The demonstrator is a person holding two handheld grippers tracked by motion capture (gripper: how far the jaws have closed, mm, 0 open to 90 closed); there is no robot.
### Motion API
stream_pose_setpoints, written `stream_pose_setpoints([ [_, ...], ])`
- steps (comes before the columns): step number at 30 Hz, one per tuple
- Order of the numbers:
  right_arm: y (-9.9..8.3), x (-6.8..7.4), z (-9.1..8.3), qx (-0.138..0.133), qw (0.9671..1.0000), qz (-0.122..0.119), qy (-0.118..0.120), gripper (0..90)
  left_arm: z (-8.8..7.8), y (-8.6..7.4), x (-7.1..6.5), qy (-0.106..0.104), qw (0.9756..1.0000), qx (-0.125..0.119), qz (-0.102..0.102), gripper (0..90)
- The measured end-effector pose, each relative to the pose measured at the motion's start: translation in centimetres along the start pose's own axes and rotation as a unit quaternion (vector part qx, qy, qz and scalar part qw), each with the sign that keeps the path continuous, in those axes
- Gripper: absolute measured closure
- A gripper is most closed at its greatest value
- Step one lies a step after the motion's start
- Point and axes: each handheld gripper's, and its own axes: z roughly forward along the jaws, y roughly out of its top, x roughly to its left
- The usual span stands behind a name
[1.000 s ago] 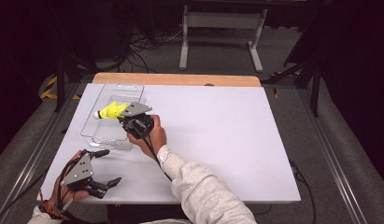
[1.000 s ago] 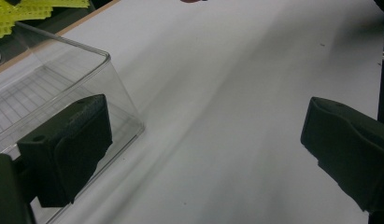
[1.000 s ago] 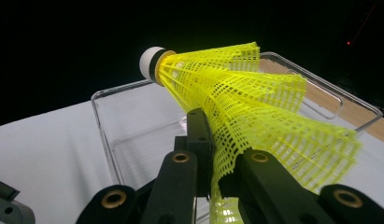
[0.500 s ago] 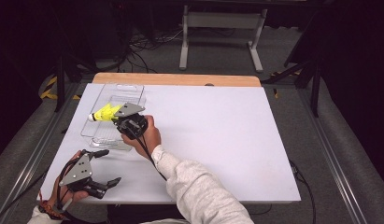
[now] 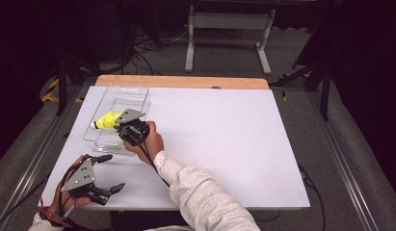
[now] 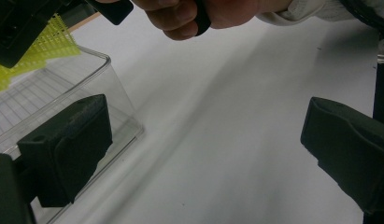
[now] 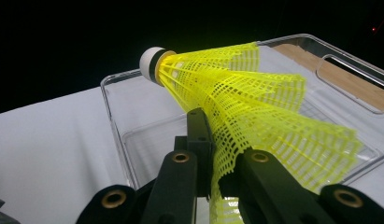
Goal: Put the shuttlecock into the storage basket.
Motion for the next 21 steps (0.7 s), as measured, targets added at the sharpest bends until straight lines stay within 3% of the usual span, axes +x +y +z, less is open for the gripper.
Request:
stream_pose_setpoints([
  [21, -1.0, 0.5, 1.2, 0.038, 0.9991, -0.012, 0.015, 87.0, 0.1, 0.0, 0.0, 0.0, 1.0, 0.002, 0.001, 3.2],
])
